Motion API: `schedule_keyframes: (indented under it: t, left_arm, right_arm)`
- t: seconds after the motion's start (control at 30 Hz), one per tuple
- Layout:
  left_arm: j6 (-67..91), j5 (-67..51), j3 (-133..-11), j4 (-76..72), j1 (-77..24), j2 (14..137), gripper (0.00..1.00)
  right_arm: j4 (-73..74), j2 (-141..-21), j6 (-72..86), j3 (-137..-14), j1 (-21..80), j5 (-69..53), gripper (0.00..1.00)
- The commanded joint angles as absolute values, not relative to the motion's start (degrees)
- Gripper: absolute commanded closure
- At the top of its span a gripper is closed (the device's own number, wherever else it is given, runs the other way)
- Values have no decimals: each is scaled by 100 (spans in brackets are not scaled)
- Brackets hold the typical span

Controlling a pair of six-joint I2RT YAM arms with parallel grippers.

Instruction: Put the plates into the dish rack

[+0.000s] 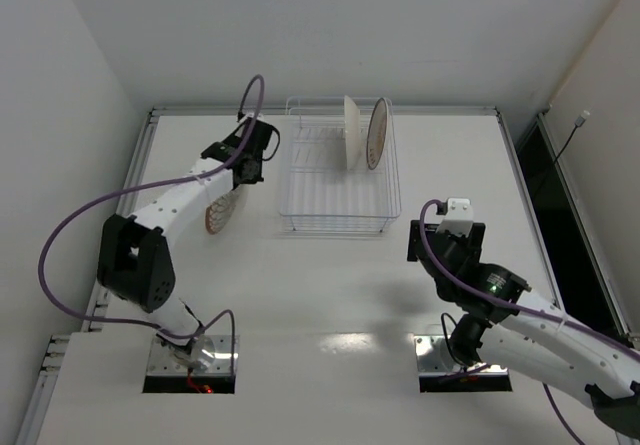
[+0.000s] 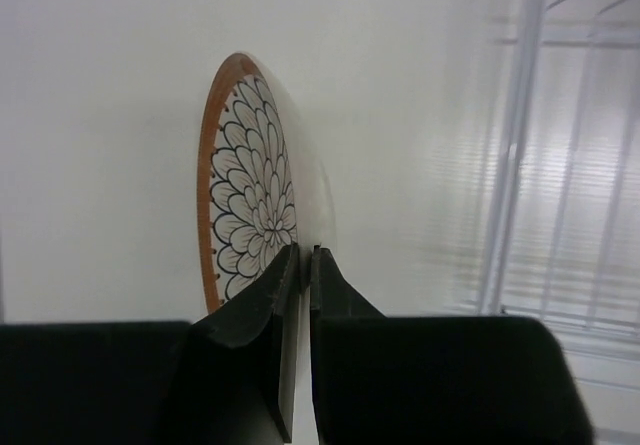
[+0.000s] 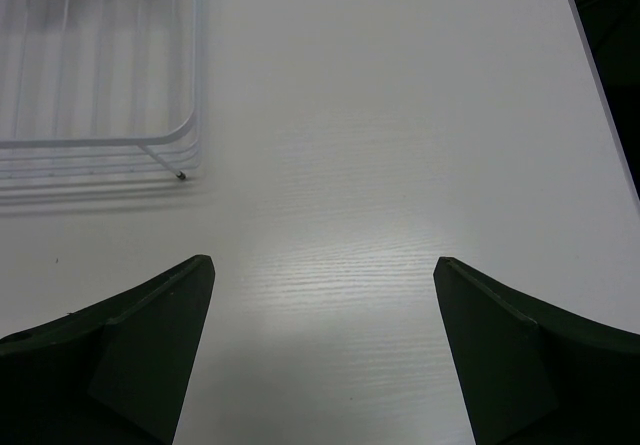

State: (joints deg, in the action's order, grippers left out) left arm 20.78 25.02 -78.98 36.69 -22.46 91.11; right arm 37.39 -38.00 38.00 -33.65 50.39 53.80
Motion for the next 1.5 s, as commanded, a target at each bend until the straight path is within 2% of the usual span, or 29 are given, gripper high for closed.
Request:
schedule_keyframes:
  t: [0.0, 0.23, 0.8, 0.9, 1.07, 1.13, 1.17, 1.2, 1.47]
  left_arm:
    - [1705, 4065, -7867, 3445, -2531, 9446, 100]
    - [1846, 4860, -7708, 3218, -2672, 10387, 100]
    - [2153, 4852, -7823, 3208, -2672, 11751, 100]
    - [2153, 4772, -7770, 3050, -2672, 11689, 90]
    - [2092, 4772, -7770, 2997, -2672, 11637, 54]
    - [2092, 4825, -7770, 2997, -2672, 11637, 47]
    - [2092, 4825, -7770, 2997, -2672, 11689, 47]
    - [2092, 4825, -7770, 2997, -2672, 11689, 43]
    - [2206, 4825, -7770, 2997, -2672, 11681, 42]
  right_arm:
    - [3595, -3832, 3902, -3349, 5071, 5520, 10]
    - [3595, -3832, 3902, -3349, 5071, 5520, 10]
    - [3595, -3885, 3955, -3349, 5071, 5520, 10]
    - [3595, -3885, 3955, -3349, 5071, 5520, 10]
    - [3595, -3885, 3955, -3349, 5071, 5520, 10]
    - [3595, -3885, 3955, -3349, 5071, 5520, 10]
    - [3595, -3885, 3955, -3349, 5071, 5520, 10]
    - [3595, -3885, 3955, -3349, 5071, 5520, 10]
    - [3595, -3937, 3955, -3349, 5071, 5520, 10]
